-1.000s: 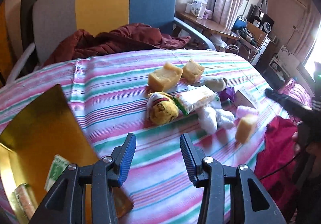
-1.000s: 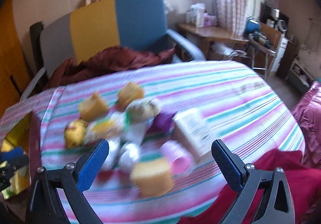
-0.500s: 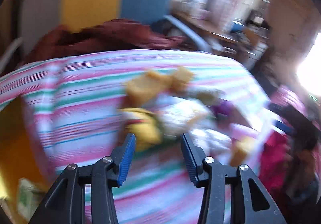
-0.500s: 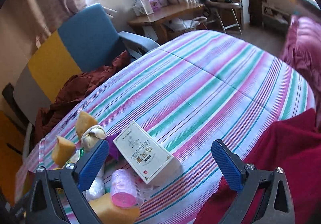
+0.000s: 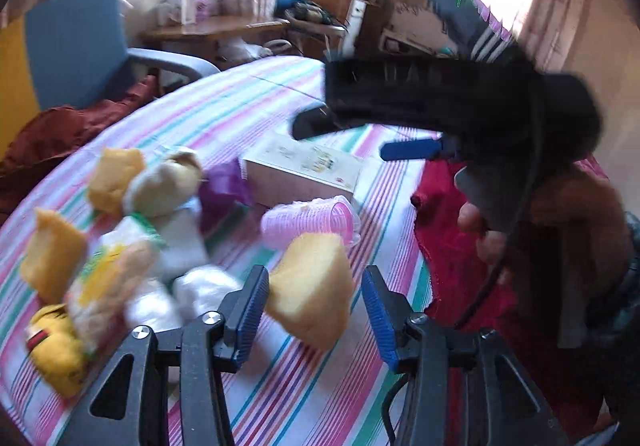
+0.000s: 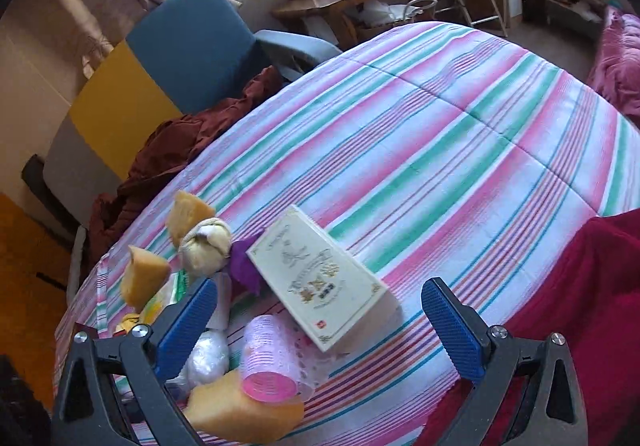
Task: Organize objects
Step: 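Grasp the yellow sponge with the left tool while the right tool grasps the pink roller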
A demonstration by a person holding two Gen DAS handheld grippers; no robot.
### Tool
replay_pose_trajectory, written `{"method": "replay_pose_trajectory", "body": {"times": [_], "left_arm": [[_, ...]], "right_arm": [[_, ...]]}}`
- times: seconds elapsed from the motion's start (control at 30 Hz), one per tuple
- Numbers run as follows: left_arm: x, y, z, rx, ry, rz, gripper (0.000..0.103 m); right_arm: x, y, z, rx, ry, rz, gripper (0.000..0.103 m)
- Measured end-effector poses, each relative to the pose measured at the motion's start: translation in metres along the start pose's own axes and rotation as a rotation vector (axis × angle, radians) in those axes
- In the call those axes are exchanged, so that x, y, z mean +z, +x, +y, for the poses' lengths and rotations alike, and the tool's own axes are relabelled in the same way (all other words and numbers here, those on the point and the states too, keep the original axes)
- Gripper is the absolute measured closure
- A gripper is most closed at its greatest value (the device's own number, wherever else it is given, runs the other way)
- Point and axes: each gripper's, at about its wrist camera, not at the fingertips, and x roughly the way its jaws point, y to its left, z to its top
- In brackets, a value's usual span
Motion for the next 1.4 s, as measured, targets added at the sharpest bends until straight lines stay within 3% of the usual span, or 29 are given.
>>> {"method": "replay_pose_trajectory", "body": {"times": [0.1, 0.2, 0.33, 0.47, 0.5, 0.67, 0.87, 1.0, 1.17, 1.23, 1.4], "left_arm": [[0.003, 0.003, -0.001, 0.003, -0.019, -0.018, 0.053], [-0.001, -0.004, 0.001, -0.002, -0.018, -0.041, 0.074], [-0.017, -0.018, 0.006, -0.006, -0.042, -0.044, 0.084], [-0.040, -0.038, 0.001, 0.006, -0.057, -0.053, 0.088], [-0.048, -0.042, 0.002, 0.006, -0.079, -0.045, 0.089], [-0.067, -0.045, 0.005, 0.033, -0.130, -0.021, 0.089], [-0.074, -0.051, 0.006, 0.053, -0.165, -0.017, 0.089], [-0.076, -0.058, 0.008, 0.067, -0.184, -0.020, 0.080], [-0.059, -0.067, 0.007, 0.072, -0.170, -0.055, 0.067], [-0.044, -0.066, 0.005, 0.069, -0.155, -0.067, 0.059], [-0.008, -0.042, 0.010, 0.048, -0.168, -0.051, 0.043]], "right_arm": [[0.000, -0.002, 0.002, 0.012, -0.014, -0.005, 0.000], [0.001, -0.003, 0.002, 0.029, -0.011, -0.007, 0.000], [-0.001, -0.010, 0.010, 0.068, -0.042, -0.025, 0.002], [-0.005, -0.015, 0.021, 0.174, -0.083, -0.002, 0.007], [-0.008, -0.013, 0.025, 0.227, -0.096, 0.031, 0.007], [-0.026, 0.008, 0.053, 0.326, -0.191, 0.201, 0.007], [-0.044, 0.023, 0.073, 0.300, -0.279, 0.271, 0.013], [-0.038, 0.031, 0.062, 0.232, -0.236, 0.254, 0.013], [-0.027, 0.022, 0.038, 0.280, -0.080, 0.212, 0.010], [-0.022, 0.017, 0.030, 0.318, -0.029, 0.188, 0.005], [-0.018, 0.013, 0.024, 0.343, 0.009, 0.170, 0.005]]}}
